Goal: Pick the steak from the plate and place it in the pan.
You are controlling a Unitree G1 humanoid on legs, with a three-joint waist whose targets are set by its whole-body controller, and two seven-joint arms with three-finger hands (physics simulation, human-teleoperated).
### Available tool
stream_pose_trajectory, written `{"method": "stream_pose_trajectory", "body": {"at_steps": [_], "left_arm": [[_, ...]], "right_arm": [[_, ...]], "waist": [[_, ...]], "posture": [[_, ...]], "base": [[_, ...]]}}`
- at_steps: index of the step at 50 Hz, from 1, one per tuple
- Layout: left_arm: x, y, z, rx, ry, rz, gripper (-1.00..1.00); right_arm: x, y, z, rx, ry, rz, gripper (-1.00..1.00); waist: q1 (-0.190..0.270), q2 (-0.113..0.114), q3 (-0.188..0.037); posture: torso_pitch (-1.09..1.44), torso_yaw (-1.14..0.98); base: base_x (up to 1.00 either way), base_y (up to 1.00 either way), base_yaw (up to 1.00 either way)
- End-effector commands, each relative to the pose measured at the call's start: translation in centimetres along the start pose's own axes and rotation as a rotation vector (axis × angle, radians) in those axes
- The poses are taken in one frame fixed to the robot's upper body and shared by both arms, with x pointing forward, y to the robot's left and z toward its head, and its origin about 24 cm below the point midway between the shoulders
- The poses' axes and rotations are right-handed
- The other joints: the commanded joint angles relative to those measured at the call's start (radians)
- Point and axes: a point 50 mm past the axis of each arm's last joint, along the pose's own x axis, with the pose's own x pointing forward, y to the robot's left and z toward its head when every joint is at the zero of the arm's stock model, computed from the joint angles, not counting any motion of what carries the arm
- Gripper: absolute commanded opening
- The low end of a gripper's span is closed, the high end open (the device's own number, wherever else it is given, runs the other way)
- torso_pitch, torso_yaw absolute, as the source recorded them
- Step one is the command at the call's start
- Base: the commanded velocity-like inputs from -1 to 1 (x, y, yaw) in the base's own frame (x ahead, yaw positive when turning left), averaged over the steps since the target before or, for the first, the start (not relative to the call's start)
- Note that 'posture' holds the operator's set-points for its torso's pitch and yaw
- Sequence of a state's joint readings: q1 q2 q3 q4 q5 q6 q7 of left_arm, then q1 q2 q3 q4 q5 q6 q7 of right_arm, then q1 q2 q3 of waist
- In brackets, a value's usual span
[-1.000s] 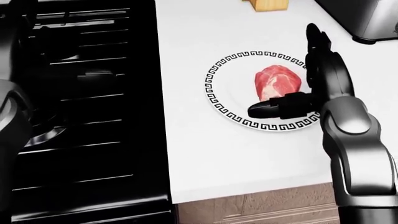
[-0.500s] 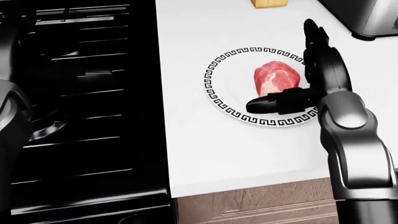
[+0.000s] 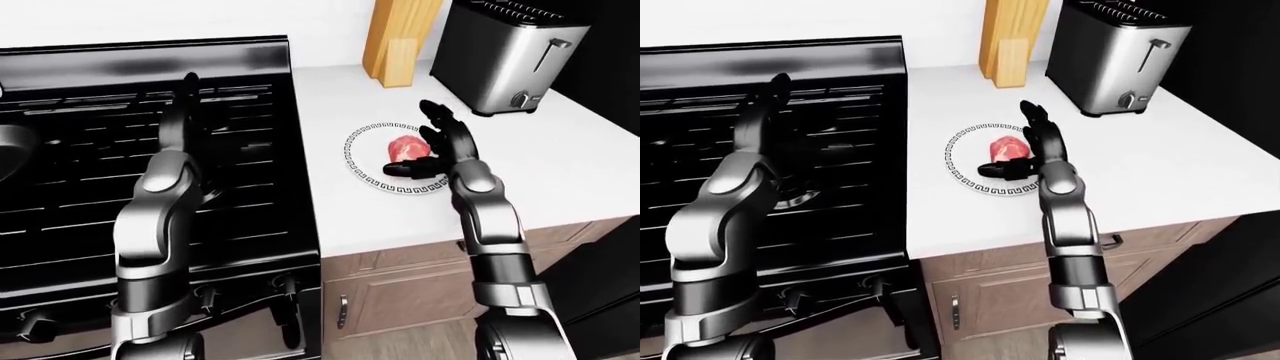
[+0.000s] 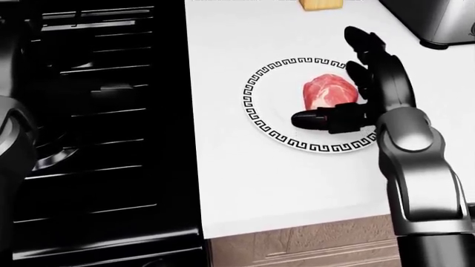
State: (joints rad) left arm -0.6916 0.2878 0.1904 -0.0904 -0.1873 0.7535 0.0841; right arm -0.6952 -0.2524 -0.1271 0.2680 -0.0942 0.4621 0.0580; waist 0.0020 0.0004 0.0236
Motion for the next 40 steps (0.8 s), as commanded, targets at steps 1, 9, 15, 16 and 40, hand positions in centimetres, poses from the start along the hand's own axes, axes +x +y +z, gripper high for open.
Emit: {"method": "stream_pose_trajectory", "body": {"at_steps": [1,9,15,16,40], "left_arm": [[-0.20,0.01,2.19,0.000,-0.102,0.001,1.00],[-0.34,-0.04,2.31,-0.001,-0.102,0.000,1.00],[-0.40,-0.11,2.42,0.000,-0.102,0.001,1.00],[-0.37,-0.09,2.31,0.000,-0.102,0.000,1.00],[-0.40,-0.17,2.45,0.002,-0.100,0.001,1.00]], "right_arm": [[0.00,-0.49,2.45,-0.011,-0.103,-0.020,0.72],[0.15,-0.36,2.44,-0.020,-0.109,-0.024,0.69],[0.18,-0.31,2.38,-0.029,-0.113,-0.028,0.69],[0.16,-0.29,2.34,-0.029,-0.113,-0.028,0.69],[0.35,-0.25,1.94,-0.061,-0.122,-0.048,0.53]], "waist": [[0.000,0.001,-0.029],[0.000,0.001,-0.027],[-0.001,0.001,-0.028],[-0.001,0.001,-0.028],[-0.001,0.000,-0.027]], "posture": [[0.00,0.00],[0.00,0.00],[0.00,0.00],[0.00,0.00],[0.00,0.00]], "base": [[0.00,0.00,0.00],[0.00,0.00,0.00],[0.00,0.00,0.00],[0.00,0.00,0.00],[0.00,0.00,0.00]]}}
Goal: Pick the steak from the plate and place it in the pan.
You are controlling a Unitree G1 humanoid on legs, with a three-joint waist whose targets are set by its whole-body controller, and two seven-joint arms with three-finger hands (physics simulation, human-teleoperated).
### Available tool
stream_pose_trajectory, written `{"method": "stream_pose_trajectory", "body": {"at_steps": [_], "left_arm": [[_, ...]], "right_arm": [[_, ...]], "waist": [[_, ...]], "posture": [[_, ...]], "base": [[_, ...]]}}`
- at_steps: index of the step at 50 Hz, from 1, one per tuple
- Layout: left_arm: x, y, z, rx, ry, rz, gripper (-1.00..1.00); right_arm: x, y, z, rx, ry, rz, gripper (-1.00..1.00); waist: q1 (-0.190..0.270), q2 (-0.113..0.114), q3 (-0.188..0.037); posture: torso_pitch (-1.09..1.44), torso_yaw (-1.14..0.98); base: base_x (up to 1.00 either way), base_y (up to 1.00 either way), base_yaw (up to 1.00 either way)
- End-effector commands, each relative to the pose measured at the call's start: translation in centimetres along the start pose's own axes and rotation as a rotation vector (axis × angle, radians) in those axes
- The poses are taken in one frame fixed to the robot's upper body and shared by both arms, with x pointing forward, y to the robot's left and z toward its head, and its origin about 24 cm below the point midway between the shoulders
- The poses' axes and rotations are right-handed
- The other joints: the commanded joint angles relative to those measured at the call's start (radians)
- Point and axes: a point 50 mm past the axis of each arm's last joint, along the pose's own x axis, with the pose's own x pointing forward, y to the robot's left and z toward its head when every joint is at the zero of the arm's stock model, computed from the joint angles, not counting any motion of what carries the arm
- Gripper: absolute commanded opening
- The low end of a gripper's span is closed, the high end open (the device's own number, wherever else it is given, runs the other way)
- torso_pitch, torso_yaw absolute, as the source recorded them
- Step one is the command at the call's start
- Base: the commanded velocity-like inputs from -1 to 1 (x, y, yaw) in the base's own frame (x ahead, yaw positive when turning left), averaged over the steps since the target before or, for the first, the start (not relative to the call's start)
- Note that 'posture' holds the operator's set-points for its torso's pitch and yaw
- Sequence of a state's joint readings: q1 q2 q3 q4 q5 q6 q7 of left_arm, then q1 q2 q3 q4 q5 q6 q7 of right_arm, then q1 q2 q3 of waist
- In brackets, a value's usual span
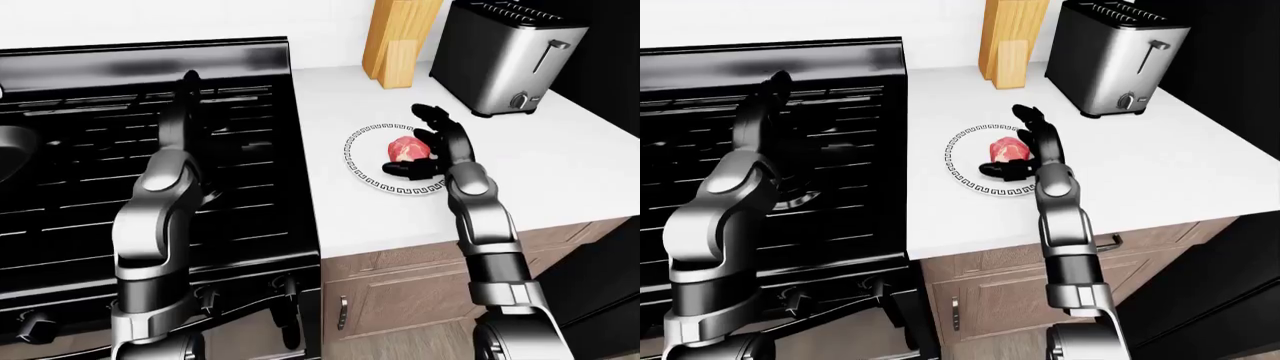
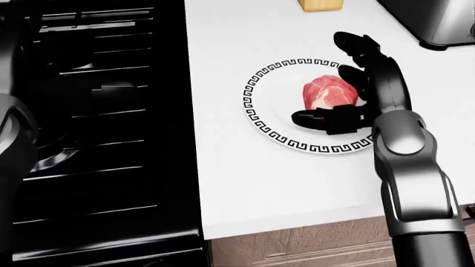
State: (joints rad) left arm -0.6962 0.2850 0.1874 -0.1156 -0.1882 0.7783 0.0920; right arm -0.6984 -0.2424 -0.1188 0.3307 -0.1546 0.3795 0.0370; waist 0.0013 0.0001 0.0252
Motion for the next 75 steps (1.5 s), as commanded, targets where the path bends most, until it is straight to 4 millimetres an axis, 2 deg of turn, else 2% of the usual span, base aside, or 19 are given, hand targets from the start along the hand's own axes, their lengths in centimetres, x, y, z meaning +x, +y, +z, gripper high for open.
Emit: {"method": "stream_pose_trajectory", "body": {"at_steps": [1,34,35,36,38,49,52,53,54,55,56,57,62,75], "left_arm": [[-0.2,0.1,2.0,-0.001,-0.097,0.002,1.00],[-0.1,0.1,1.8,-0.001,-0.096,0.003,1.00],[0.0,0.1,1.7,0.000,-0.096,0.002,1.00],[-0.1,0.1,1.8,-0.001,-0.096,0.002,1.00],[-0.1,0.1,1.8,0.000,-0.096,0.002,1.00],[-0.1,0.0,1.7,0.000,-0.093,0.001,1.00],[0.0,0.1,1.7,-0.001,-0.093,0.001,1.00],[0.0,0.0,1.7,0.000,-0.093,0.002,1.00],[0.0,0.1,1.7,0.000,-0.093,0.001,1.00],[0.0,0.0,1.7,-0.001,-0.093,0.001,1.00],[0.0,0.1,1.7,-0.001,-0.093,0.002,1.00],[0.0,0.1,1.7,-0.001,-0.093,0.003,1.00],[0.0,0.2,1.7,-0.001,-0.094,0.003,1.00],[-0.1,0.1,1.8,0.000,-0.093,0.003,1.00]], "right_arm": [[0.1,-0.7,2.5,-0.003,-0.101,-0.025,0.47],[0.2,-0.5,2.7,-0.049,-0.113,-0.040,0.24],[0.2,-0.5,2.7,-0.049,-0.114,-0.041,0.22],[0.2,-0.6,2.8,-0.053,-0.114,-0.043,0.06],[0.1,-0.5,2.8,-0.053,-0.114,-0.044,-0.04],[0.2,-0.7,3.1,-0.054,-0.119,-0.048,-0.01],[0.2,-0.7,3.5,-0.055,-0.122,-0.051,-0.06],[0.2,-0.7,3.5,-0.056,-0.123,-0.051,-0.18],[0.2,-0.8,3.6,-0.055,-0.125,-0.052,-0.51],[0.2,-0.8,3.7,-0.055,-0.126,-0.052,-0.56],[0.2,-0.9,4.0,-0.055,-0.130,-0.054,-0.89],[0.2,-0.9,4.2,-0.055,-0.132,-0.053,-1.00],[0.2,-0.8,4.4,-0.056,-0.136,-0.054,-1.00],[0.0,-1.2,6.7,-0.071,-0.154,-0.061,-1.00]], "waist": [[0.000,0.001,-0.028],[0.000,0.002,-0.028],[0.000,0.002,-0.029],[0.000,0.002,-0.029],[0.000,0.001,-0.029],[0.001,0.001,-0.029],[0.000,0.002,-0.030],[0.001,0.002,-0.030],[0.001,0.002,-0.030],[0.001,0.002,-0.029],[0.001,0.002,-0.029],[0.001,0.002,-0.029],[0.001,0.003,-0.028],[0.001,0.004,-0.027]], "posture": [[0.00,0.00],[0.00,0.00],[0.00,0.00],[0.00,0.00],[0.00,0.00],[0.00,0.00],[0.00,0.00],[0.00,0.00],[0.00,0.00],[0.00,0.00],[0.00,0.00],[0.00,0.00],[0.00,0.00],[0.00,0.00]], "base": [[0.00,0.00,0.00],[0.00,0.00,0.00],[0.00,0.00,0.00],[0.00,0.00,0.00],[0.00,0.00,0.00],[0.00,0.00,0.00],[0.00,0.00,0.00],[0.00,0.00,0.00],[0.00,0.00,0.00],[0.00,0.00,0.00],[0.00,0.00,0.00],[0.00,0.00,0.00],[0.00,0.00,0.00],[0.00,0.00,0.00]]}}
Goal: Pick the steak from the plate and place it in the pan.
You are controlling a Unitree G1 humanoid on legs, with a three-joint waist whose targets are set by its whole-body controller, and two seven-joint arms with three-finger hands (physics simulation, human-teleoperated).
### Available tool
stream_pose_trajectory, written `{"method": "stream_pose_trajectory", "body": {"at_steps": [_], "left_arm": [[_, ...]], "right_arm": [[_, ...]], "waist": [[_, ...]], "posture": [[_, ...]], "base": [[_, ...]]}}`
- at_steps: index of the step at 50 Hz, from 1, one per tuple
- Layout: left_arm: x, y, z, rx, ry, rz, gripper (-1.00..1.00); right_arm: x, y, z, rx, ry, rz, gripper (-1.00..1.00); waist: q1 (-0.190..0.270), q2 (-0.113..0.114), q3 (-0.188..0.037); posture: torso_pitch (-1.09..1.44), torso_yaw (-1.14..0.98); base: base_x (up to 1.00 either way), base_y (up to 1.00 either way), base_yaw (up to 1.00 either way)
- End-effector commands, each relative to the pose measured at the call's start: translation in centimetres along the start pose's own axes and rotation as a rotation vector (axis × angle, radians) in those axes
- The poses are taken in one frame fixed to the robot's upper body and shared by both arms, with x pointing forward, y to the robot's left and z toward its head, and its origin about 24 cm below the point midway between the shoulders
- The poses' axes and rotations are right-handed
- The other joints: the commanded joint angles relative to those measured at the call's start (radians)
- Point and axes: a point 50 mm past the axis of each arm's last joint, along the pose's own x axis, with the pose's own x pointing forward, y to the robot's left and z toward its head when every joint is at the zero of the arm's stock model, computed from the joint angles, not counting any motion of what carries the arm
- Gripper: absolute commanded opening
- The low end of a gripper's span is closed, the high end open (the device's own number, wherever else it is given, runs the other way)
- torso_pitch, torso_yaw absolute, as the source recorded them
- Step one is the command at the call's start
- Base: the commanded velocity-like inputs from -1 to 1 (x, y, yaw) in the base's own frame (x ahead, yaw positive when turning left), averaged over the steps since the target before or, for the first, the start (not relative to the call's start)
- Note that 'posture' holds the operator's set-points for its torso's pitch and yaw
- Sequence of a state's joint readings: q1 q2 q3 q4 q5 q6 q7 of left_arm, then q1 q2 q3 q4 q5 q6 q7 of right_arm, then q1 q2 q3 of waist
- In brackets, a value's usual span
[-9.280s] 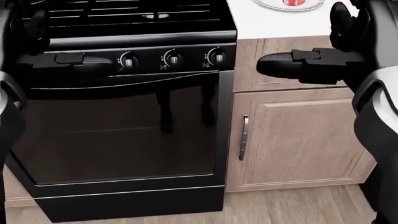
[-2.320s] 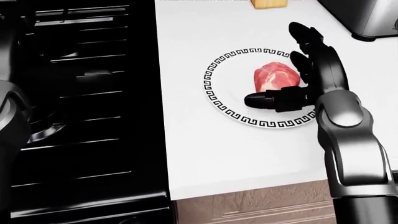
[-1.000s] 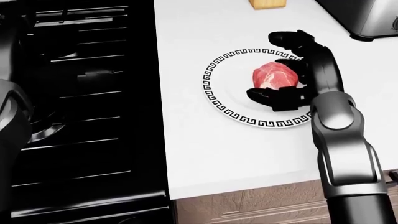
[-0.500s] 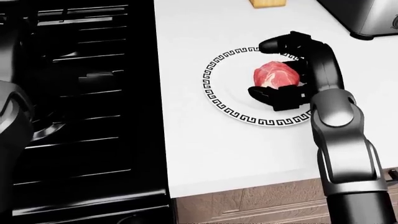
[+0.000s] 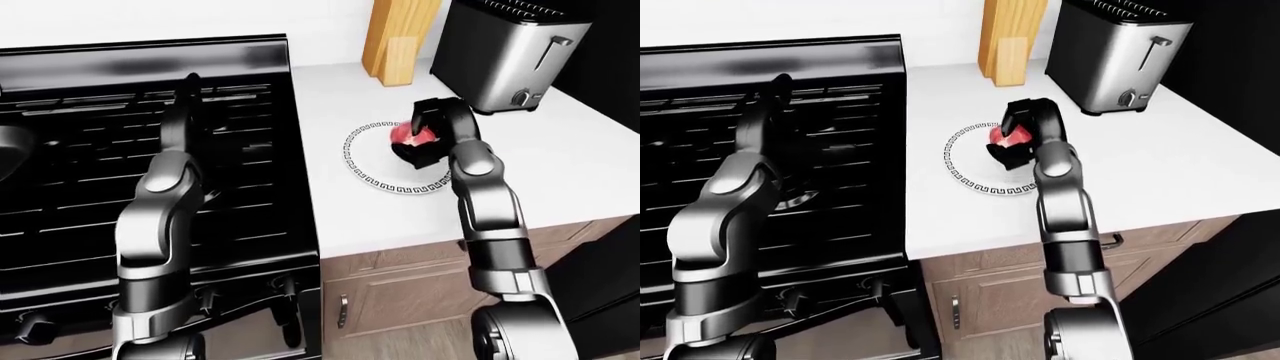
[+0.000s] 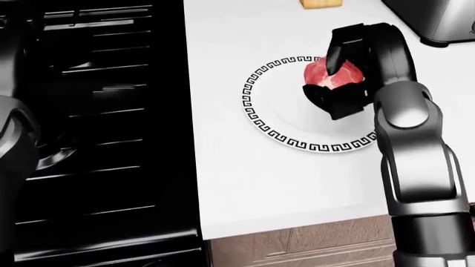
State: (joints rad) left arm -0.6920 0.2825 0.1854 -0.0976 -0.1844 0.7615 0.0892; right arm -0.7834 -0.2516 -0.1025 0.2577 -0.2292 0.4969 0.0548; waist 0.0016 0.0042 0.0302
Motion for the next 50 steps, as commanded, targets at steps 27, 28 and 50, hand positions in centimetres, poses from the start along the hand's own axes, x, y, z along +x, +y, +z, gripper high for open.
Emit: {"method": "stream_pose_trajectory", "body": {"at_steps": [27,28,50], "left_arm": [[-0.3,0.2,2.3,-0.004,-0.105,0.014,1.00],[-0.3,0.1,2.4,-0.005,-0.106,0.015,1.00],[-0.6,1.1,3.2,-0.016,-0.126,0.041,1.00]], "right_arm": [[-2.1,-1.3,6.7,0.083,-0.072,0.048,-1.00],[-2.4,-1.4,6.9,0.083,-0.074,0.048,-1.00],[-3.7,-1.8,10.9,0.110,-0.087,0.104,-1.00]], "waist": [[0.000,0.001,-0.025],[0.002,0.000,-0.025],[-0.001,0.007,-0.019]], "posture": [[0.00,0.00],[0.00,0.00],[0.00,0.00]], "base": [[0.00,0.00,0.00],[0.00,0.00,0.00],[0.00,0.00,0.00]]}}
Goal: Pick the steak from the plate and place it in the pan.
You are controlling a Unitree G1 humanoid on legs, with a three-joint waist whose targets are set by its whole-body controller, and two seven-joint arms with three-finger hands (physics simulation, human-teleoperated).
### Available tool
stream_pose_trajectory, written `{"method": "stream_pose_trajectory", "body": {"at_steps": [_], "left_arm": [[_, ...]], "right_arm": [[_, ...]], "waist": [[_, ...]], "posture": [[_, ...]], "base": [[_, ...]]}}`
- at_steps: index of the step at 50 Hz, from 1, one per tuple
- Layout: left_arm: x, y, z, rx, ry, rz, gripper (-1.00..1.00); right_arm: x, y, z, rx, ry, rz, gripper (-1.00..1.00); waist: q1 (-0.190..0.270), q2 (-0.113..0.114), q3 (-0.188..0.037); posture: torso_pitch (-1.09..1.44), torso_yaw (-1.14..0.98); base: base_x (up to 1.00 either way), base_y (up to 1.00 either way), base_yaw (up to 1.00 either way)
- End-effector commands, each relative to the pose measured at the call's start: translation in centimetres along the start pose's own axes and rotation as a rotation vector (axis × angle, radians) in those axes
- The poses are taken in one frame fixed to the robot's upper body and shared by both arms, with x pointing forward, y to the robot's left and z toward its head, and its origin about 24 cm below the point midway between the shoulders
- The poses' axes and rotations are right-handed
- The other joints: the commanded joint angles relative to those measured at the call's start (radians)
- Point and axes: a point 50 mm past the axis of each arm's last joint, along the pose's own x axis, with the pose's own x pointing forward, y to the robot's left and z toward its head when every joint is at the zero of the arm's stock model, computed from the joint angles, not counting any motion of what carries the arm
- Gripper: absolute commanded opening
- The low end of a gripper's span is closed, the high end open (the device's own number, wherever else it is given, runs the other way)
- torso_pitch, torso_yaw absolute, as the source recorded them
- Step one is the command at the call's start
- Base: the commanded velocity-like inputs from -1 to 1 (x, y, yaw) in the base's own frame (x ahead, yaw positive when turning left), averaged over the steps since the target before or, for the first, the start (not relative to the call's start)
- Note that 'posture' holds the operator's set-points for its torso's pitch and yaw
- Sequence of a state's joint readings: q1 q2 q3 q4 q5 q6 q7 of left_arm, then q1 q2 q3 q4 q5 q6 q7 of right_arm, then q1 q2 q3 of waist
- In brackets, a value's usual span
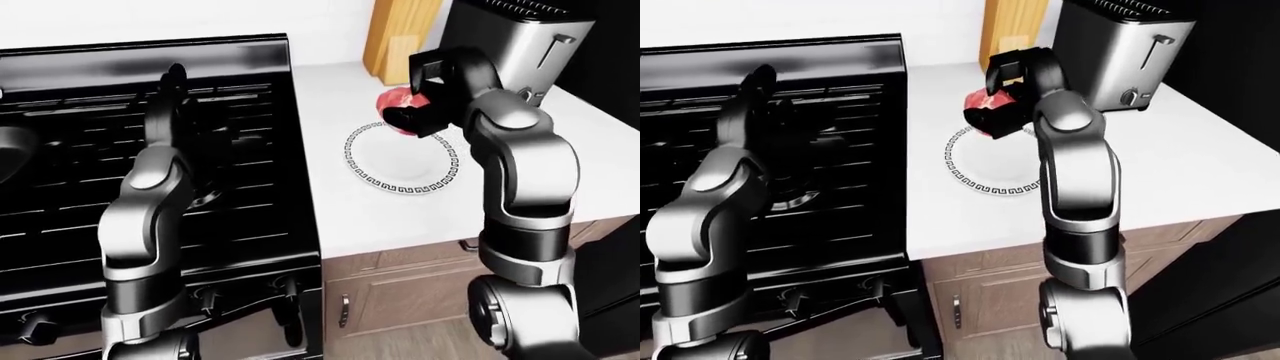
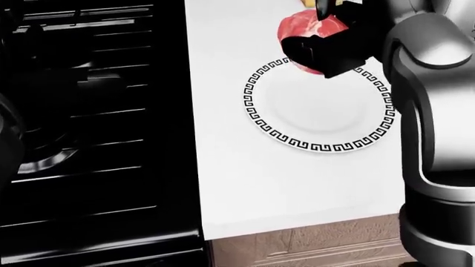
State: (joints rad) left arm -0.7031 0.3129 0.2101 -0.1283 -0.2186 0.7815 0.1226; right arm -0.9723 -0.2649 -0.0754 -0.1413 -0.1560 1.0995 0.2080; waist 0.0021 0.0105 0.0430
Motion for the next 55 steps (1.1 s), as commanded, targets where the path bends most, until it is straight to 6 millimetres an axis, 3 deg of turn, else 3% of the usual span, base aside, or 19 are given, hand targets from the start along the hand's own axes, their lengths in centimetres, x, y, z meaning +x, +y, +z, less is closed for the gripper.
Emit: {"method": "stream_pose_trajectory", "body": {"at_steps": [1,14,17,18,24,25,26,55], "left_arm": [[-0.3,0.1,2.1,-0.003,-0.097,0.002,1.00],[-0.8,0.2,2.3,-0.003,-0.098,0.002,1.00],[-0.9,0.3,2.2,-0.002,-0.097,0.000,1.00],[-1.2,0.2,2.4,-0.001,-0.097,0.000,1.00],[-1.6,0.2,2.5,-0.001,-0.095,-0.001,1.00],[-1.6,0.2,2.5,-0.001,-0.094,-0.001,1.00],[-1.3,0.2,2.3,-0.001,-0.094,-0.001,1.00],[-0.3,0.3,1.9,-0.002,-0.090,-0.005,1.00]], "right_arm": [[-0.9,-0.8,2.3,-0.001,-0.094,-0.036,-1.00],[-1.7,-0.5,2.2,0.007,-0.110,-0.040,-1.00],[-1.7,-0.7,1.9,0.006,-0.109,-0.041,-1.00],[-1.8,-0.7,1.8,0.008,-0.109,-0.039,-1.00],[-2.0,-0.8,2.1,0.010,-0.116,-0.038,-1.00],[-2.1,-0.8,2.1,0.012,-0.118,-0.038,-1.00],[-2.1,-0.8,2.1,0.010,-0.118,-0.039,-1.00],[-1.9,-1.0,2.1,0.038,-0.132,-0.040,-1.00]], "waist": [[-0.001,0.001,-0.031],[-0.001,0.003,-0.028],[-0.003,0.009,-0.066],[-0.003,0.009,-0.067],[-0.004,0.009,-0.054],[-0.003,0.010,-0.022],[-0.003,0.011,-0.017],[0.002,0.001,-0.034]], "posture": [[0.00,0.00],[0.00,0.00],[0.00,0.00],[0.00,0.00],[0.00,0.00],[0.00,0.00],[0.00,0.00],[0.00,0.00]], "base": [[0.00,0.00,0.00],[0.00,0.00,0.00],[-0.31,0.00,0.00],[-0.34,0.00,0.00],[-0.23,0.00,0.00],[0.00,0.00,0.00],[0.00,0.00,0.00],[0.00,0.00,0.00]]}}
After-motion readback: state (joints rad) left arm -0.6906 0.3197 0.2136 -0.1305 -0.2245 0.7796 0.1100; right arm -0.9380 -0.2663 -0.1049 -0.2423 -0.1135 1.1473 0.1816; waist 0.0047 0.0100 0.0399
